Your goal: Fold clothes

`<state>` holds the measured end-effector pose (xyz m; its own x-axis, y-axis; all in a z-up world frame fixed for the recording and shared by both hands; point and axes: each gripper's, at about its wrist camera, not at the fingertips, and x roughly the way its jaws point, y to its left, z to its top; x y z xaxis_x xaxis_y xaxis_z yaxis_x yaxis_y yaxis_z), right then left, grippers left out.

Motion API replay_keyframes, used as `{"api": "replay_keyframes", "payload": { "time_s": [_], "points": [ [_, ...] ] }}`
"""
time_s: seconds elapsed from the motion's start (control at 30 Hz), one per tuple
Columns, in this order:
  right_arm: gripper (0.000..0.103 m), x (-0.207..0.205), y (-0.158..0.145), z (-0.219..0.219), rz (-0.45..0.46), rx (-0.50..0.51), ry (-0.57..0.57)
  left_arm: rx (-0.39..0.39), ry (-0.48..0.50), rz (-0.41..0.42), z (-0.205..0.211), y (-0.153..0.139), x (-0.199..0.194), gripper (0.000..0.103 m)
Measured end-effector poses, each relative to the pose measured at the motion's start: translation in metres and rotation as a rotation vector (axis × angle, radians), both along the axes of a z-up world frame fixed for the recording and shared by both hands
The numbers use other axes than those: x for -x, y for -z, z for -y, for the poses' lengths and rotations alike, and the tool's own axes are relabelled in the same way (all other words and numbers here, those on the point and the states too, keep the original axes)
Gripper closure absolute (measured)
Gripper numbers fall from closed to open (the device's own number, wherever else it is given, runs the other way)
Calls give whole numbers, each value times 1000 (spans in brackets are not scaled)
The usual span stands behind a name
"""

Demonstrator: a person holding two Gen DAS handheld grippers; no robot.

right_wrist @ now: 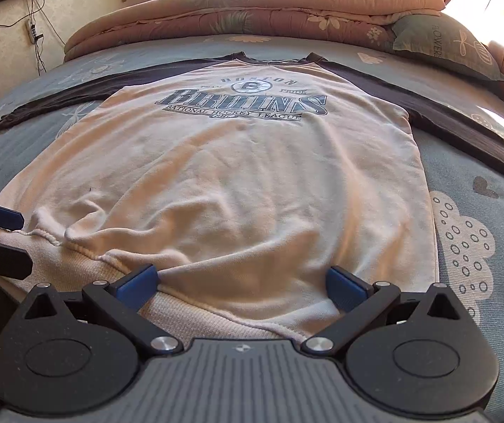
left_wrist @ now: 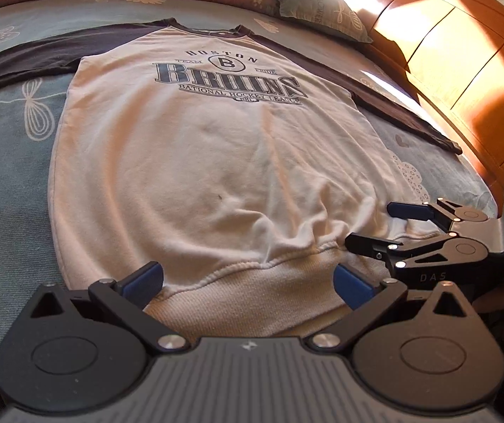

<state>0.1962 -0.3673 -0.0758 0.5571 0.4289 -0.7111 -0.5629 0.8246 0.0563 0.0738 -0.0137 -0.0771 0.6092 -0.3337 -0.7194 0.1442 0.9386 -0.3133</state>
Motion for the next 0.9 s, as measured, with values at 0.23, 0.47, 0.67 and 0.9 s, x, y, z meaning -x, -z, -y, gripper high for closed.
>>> {"api": "replay_keyframes", "payload": {
  "time_s": [0.23, 0.47, 0.67, 0.9],
  "points": [
    [0, 10, -14, -2, 115, -15, 7, 150, -179, -40, -29, 12, -12, 1],
    [0, -12, -29, -38, 194, -25, 1, 110, -235, 51, -42, -19, 0, 1],
    [0, -62, -11, -78, 88, 8, 92, 37, -339, 79, -52, -25, 5, 1],
    [0, -36, 1, -82, 3, -14, -16, 73, -414, 39, -58, -18, -3, 1]
  ]
}}
